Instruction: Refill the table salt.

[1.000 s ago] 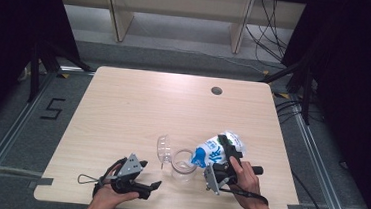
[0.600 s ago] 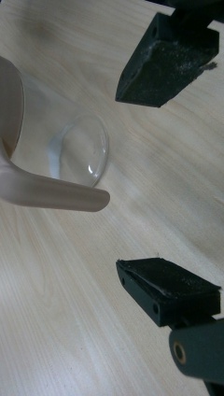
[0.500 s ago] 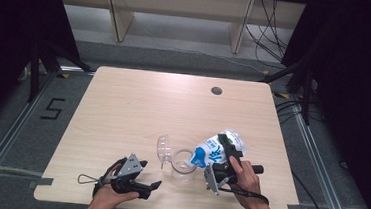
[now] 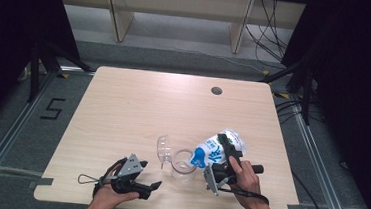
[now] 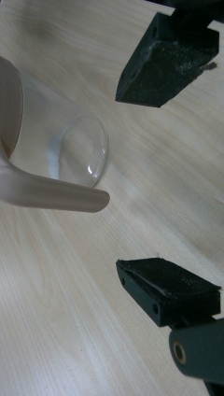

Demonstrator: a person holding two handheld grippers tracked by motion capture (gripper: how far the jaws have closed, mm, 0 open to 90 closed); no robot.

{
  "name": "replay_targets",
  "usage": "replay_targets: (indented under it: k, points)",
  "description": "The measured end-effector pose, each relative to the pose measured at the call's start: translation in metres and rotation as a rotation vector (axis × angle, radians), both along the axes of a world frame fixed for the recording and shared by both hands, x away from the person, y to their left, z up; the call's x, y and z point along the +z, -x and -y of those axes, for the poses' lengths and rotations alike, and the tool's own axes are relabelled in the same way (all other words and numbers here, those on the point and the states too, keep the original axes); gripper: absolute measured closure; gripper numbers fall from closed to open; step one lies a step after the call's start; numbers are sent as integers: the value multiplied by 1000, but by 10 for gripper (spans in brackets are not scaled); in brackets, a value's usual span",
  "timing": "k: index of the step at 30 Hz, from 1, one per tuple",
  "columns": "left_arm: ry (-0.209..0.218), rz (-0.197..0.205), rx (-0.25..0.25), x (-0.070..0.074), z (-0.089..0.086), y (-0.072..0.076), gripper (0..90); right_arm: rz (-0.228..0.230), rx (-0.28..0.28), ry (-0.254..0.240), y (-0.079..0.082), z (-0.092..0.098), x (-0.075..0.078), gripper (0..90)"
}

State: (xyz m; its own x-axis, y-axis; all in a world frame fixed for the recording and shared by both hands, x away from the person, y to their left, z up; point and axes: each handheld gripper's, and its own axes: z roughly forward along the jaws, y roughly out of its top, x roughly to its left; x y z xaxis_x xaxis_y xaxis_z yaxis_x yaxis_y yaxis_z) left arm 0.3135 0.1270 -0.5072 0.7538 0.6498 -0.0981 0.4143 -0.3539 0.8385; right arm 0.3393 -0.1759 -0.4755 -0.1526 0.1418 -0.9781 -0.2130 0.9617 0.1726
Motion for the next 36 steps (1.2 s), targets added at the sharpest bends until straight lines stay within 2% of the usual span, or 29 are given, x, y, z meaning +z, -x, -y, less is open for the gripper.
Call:
replay_targets:
  k: [3, 4, 5, 7, 10, 11, 12, 13, 14, 16, 17, 20, 21, 22, 24, 25, 26, 27, 32, 33, 35, 36]
  points:
    - [13, 5, -1, -1, 1, 0, 155, 10, 5, 9, 0, 0, 0, 515]
    - [12, 2, 2, -1, 1, 0, 155, 27, 5, 55, 1, 0, 3, 515]
    - [1, 6, -7, 0, 0, -1, 155, 21, 9, 21, 0, 0, 0, 516]
    - [7, -1, 0, 0, 1, 0, 155, 21, 12, 23, 0, 0, 0, 517]
    - [11, 4, -3, 0, 1, 0, 155, 35, 2, 52, 2, -1, -1, 518]
    - [8, 0, 1, 0, 1, 0, 155, 46, 8, 84, 2, -2, 1, 518]
    - [11, -2, 5, 0, 1, 0, 155, 34, 1, 47, 2, -2, -2, 519]
    - [13, 1, 4, 0, 1, 0, 155, 34, 2, 45, 2, -2, -2, 520]
    - [12, 3, 1, 0, 1, 0, 155, 44, 28, 64, 0, -1, -1, 520]
    - [11, 5, -4, 0, 1, 0, 155, 48, 6, 71, 2, -1, -1, 521]
    - [1, 0, 1, 0, 0, 0, 155, 55, 20, 80, 1, -1, -1, 521]
    - [18, 0, 5, -1, 1, 1, 155, 54, 13, 89, 1, -2, -2, 522]
    - [22, -5, 7, -1, 1, 1, 155, 81, 4, 167, 2, -1, 3, 524]
    - [7, 5, -5, 0, 0, 0, 155, 93, 15, 202, 1, -2, 5, 524]
    - [9, 0, 8, 0, 0, 0, 155, 86, 15, 183, 1, -3, 3, 525]
    - [9, 0, 9, 0, 0, 1, 155, 89, 17, 192, 1, -4, 3, 526]
    - [10, 1, 7, 0, 0, 1, 155, 75, 5, 153, 1, -3, -1, 526]
    - [9, -1, 7, 0, 0, 1, 155, 69, 10, 144, 0, -3, -2, 527]
    - [16, 0, 7, -1, 1, 1, 155, 75, 12, 149, 0, -3, -2, 527]
    - [13, 6, -5, 0, 1, 0, 155, 77, 4, 153, 1, -3, -1, 527]
    - [10, 3, 10, 0, 1, 1, 155, 70, 7, 149, 1, -3, -1, 528]
    - [-3, 12, -5, 1, 0, 0, 155, 75, 15, 145, 0, -3, -1, 528]
